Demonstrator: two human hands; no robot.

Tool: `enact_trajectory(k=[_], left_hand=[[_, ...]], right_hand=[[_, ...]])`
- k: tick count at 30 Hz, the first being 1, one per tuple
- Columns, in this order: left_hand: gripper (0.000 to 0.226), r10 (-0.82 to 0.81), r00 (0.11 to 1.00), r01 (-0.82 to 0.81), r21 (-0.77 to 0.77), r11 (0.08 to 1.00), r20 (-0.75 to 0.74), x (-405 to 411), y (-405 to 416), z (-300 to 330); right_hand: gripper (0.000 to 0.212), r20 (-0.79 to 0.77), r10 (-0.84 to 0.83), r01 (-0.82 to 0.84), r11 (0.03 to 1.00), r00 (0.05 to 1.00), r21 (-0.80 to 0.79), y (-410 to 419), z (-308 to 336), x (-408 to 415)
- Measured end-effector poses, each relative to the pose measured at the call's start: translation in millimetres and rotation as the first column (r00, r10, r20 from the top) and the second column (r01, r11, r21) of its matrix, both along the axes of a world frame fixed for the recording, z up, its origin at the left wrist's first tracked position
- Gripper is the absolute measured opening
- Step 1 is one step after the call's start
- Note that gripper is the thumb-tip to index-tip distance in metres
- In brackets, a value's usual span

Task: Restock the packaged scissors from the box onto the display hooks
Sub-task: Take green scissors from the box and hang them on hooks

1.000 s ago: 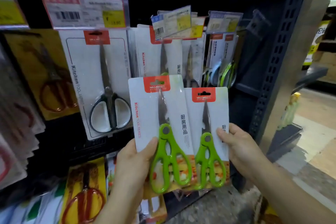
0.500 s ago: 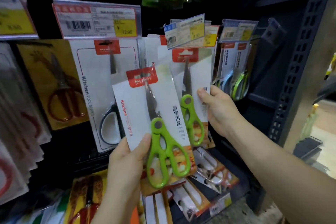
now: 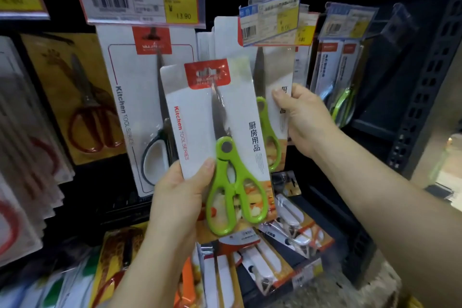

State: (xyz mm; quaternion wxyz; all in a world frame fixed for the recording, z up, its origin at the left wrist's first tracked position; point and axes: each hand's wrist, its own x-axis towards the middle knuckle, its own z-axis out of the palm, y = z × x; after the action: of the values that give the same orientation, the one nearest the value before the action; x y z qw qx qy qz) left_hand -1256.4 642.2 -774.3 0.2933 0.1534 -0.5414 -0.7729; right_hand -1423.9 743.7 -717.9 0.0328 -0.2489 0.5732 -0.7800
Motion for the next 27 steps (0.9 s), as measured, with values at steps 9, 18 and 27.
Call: enact_trajectory(k=[9,18,27], left_hand=[[0.013,0.053,0.996,-0.052,-0.013,0.999,0.067,6,-4,-16],[0.013,0.010,0.999,-0.008,-0.057,0.998,0.033,-13,5,-9],[0.007,0.101,0.995,-0.101,-0.267,0.958,-0.011,-43,36,12]], right_hand=[[0.009,0.037,-0.183,0.180,0.981,0.982,0.076,-14,2,-4],[0.020,0.008,0.035,-0.036,0.981,0.999,0.193,21,-37,46],[0.017,0.164,0.065,-0.067,0.998,0.984,0.006,32,-37,32]])
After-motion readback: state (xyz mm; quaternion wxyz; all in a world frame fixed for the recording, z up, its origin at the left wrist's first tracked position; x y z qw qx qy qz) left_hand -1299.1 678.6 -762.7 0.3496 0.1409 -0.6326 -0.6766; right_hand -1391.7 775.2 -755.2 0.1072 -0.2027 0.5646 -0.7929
